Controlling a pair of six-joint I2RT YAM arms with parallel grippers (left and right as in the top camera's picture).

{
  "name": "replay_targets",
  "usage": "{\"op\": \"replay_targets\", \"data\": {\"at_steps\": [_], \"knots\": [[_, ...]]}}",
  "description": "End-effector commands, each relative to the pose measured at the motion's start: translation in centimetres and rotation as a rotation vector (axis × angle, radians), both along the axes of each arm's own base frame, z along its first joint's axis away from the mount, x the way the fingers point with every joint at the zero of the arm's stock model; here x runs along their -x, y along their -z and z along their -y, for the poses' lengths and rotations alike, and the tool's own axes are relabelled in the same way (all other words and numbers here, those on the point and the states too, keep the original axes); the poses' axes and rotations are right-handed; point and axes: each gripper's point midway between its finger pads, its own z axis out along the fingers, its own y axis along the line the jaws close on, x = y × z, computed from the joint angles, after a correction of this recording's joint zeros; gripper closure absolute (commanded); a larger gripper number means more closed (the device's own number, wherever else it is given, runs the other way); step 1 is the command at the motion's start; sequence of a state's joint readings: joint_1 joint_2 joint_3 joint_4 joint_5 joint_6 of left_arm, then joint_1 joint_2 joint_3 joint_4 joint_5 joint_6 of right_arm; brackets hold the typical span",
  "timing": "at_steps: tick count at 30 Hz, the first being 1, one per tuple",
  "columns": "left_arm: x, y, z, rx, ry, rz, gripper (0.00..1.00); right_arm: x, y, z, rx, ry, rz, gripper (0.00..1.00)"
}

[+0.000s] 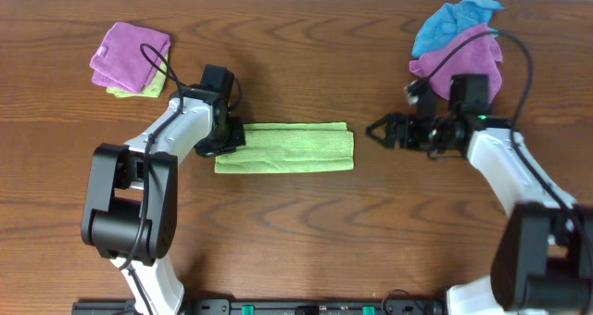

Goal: Fold the cloth

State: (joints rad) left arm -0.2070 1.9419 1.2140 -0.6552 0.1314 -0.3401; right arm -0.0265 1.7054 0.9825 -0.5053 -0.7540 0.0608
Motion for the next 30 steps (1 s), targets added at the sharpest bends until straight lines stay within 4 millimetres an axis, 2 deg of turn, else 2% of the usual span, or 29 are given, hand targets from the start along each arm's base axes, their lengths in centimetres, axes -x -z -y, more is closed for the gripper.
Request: {"op": "replay_targets", "data": {"at_steps": [1, 7, 15, 19, 23, 26, 30], "knots": [[1.7, 1.9, -0.2, -0.018, 0.001, -0.081, 0.94, 1.4, 1.0, -3.0, -0.137, -0.106, -0.043, 0.17], [1.6, 1.9, -0.2, -0.018, 0.001, -0.080, 0.94, 1.4, 3.6, -4.8, -0.156, -0.118, -0.107, 0.17], [1.6, 1.9, -0.2, -0.018, 0.001, -0.078, 0.95, 0.9, 5.0, -7.5, -0.146, -0.137, -0.106, 0.16], [1.6, 1.9, -0.2, -0.018, 0.002, -0.078, 0.94, 0.6, 5.4, -8.3, -0.144, -0.134, -0.102, 0.16], [1.6, 1.9, -0.2, -0.018, 0.002, -0.078, 0.94, 0.4, 5.7, -8.0, -0.126, -0.114, -0.108, 0.20], [1.6, 1.9, -0.2, -0.018, 0.002, -0.078, 0.94, -0.2, 5.5, -6.8, -0.135, -0.082, -0.110, 0.25], [1.7, 1.9, -0.2, -0.018, 0.002, -0.081, 0.94, -0.5, 6.0, -4.3, -0.141, -0.012, -0.145, 0.18]]}}
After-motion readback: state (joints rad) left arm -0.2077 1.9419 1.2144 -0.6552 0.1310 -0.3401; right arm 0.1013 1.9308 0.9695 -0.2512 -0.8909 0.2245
